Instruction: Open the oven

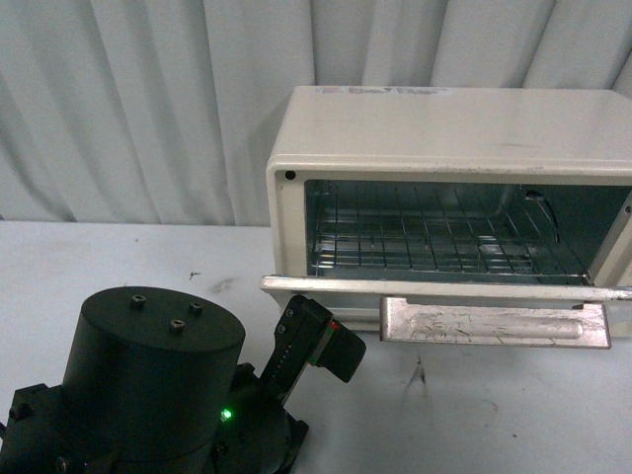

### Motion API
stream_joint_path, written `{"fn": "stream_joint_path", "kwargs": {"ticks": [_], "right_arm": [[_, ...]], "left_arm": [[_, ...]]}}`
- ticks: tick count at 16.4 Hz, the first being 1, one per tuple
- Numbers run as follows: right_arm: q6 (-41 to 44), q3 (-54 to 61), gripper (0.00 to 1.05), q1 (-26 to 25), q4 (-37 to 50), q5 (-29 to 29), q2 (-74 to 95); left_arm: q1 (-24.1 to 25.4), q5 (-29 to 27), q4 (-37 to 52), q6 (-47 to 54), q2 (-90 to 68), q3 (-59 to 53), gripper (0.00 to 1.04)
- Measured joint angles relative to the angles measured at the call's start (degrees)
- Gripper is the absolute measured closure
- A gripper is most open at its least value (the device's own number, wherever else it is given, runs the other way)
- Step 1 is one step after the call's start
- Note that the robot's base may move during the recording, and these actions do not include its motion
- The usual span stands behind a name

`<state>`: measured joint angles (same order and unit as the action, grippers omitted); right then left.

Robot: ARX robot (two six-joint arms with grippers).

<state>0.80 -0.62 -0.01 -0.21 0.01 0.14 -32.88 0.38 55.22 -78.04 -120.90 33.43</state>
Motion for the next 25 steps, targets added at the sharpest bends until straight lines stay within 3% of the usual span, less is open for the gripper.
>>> {"fn": "stream_joint_path", "kwargs": {"ticks": [5, 15, 22, 25], "right_arm": [[0.0, 0.0, 0.09, 0.0, 0.0, 0.0, 0.0], [-0.2, 0.0, 0.06, 0.0, 0.0, 0.0, 0.0], [-0.2, 0.0, 0.06, 0.0, 0.0, 0.0, 0.0], [-0.2, 0.0, 0.06, 0.0, 0.0, 0.0, 0.0]], "left_arm": [[0.2, 0.0, 0.5, -0.1, 0.2, -0.7, 0.07], [5.4, 2.2, 7.8, -1.6, 4.3, -9.4, 0.07], [12.9, 6.5, 15.8, -3.3, 10.3, -19.2, 0.07], [18.9, 10.9, 16.9, -3.6, 18.2, -26.1, 0.07]]}}
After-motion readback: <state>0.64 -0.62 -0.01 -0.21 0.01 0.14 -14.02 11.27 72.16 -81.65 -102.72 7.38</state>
